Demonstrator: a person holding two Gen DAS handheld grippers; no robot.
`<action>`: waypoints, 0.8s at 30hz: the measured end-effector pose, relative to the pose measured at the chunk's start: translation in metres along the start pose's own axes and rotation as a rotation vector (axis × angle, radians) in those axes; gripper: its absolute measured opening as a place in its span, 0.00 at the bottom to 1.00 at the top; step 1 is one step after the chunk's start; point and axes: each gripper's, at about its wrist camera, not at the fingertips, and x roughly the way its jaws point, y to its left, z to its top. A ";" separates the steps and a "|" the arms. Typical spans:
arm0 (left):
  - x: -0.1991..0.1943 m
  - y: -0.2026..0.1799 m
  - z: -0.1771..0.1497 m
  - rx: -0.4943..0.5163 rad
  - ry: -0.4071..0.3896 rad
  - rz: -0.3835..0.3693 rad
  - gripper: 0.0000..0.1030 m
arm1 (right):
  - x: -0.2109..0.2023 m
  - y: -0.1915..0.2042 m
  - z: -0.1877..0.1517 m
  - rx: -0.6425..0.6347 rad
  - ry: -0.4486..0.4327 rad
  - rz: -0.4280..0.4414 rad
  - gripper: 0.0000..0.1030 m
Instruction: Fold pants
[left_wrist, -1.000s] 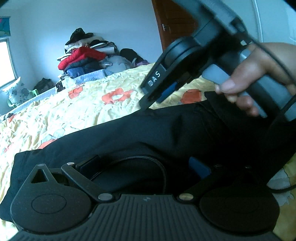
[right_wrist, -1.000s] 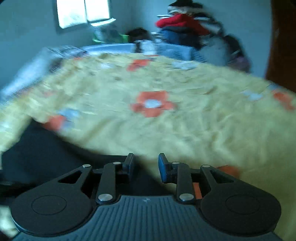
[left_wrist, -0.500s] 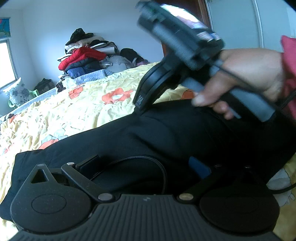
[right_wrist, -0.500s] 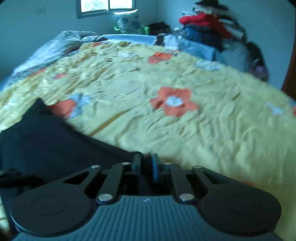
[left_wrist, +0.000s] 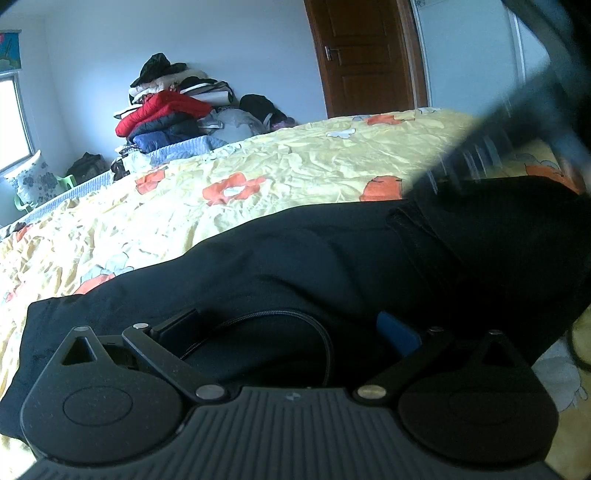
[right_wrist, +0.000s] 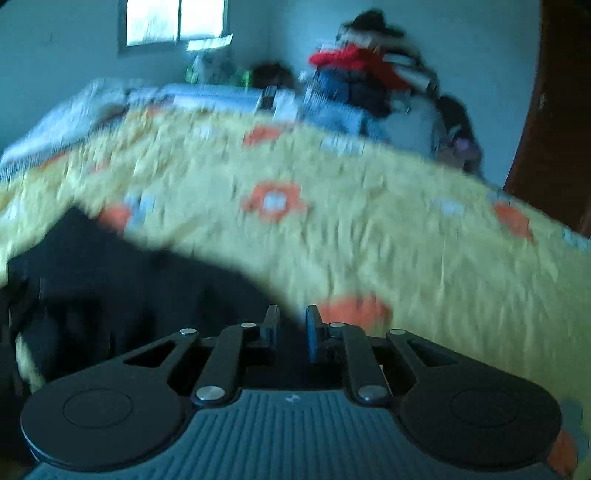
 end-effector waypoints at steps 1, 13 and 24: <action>0.000 -0.001 0.000 0.002 -0.001 0.001 0.99 | 0.008 0.003 -0.008 -0.014 0.030 0.001 0.15; -0.013 0.032 0.017 -0.107 -0.015 0.040 1.00 | -0.008 0.022 -0.029 0.060 -0.037 0.007 0.74; -0.037 0.127 0.018 -0.311 -0.032 0.258 1.00 | -0.020 0.052 -0.017 0.066 -0.110 -0.023 0.84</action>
